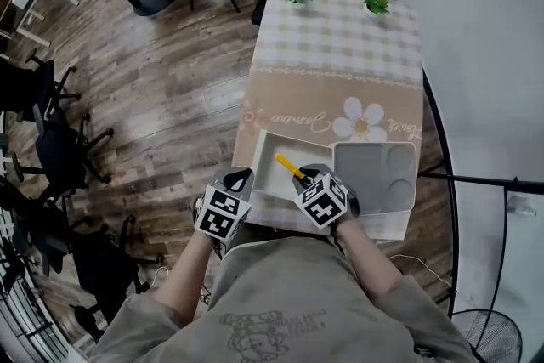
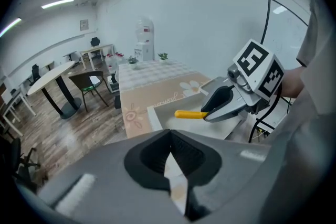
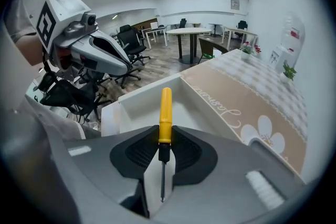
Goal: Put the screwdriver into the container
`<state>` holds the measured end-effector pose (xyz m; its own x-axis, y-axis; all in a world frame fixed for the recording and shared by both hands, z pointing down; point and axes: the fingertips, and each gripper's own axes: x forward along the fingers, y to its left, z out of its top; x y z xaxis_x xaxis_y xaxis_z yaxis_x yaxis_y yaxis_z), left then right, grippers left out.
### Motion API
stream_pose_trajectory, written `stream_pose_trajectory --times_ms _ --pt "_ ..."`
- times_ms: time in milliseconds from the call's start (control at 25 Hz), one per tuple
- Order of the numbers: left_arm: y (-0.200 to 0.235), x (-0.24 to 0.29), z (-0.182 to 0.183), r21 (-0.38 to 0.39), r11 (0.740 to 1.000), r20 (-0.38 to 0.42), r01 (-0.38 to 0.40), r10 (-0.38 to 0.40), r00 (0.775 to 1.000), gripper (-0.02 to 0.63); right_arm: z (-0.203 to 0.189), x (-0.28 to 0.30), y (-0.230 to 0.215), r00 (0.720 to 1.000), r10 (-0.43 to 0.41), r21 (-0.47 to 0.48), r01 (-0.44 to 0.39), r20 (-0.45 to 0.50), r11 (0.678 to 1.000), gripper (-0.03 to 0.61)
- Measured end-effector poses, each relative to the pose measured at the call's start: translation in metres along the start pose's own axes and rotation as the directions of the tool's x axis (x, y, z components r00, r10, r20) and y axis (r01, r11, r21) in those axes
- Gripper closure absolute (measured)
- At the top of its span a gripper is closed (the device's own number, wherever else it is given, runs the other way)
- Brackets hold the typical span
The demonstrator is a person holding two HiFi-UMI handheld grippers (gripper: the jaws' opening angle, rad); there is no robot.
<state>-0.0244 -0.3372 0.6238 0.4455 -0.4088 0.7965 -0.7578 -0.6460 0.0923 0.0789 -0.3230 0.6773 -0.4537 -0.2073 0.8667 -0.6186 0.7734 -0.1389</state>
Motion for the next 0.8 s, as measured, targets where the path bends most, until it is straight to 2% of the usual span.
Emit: stream_pose_trajectory --times_ms 160,280,680,800 --pt "0.005 0.015 -0.014 -0.009 1.0 -0.035 0.02 -0.02 0.999 0.613 0.0 0.013 -0.003 0.996 -0.047 -0.088 0.041 -0.072 0.995 0.477" --pt "0.009 0.022 -0.023 -0.009 0.999 -0.062 0.037 -0.038 0.997 0.613 0.001 0.023 -0.003 0.991 -0.062 -0.119 0.048 -0.115 0.992 0.477" --pt "0.027 0.023 -0.032 0.016 0.996 -0.093 0.088 -0.086 0.992 0.613 -0.008 0.049 0.001 0.977 -0.077 -0.07 0.064 -0.2 0.996 0.476" --pt "0.032 0.022 -0.034 0.02 0.995 -0.08 0.093 -0.091 0.993 0.613 -0.014 0.053 0.002 0.974 -0.077 -0.038 0.07 -0.211 0.997 0.474"
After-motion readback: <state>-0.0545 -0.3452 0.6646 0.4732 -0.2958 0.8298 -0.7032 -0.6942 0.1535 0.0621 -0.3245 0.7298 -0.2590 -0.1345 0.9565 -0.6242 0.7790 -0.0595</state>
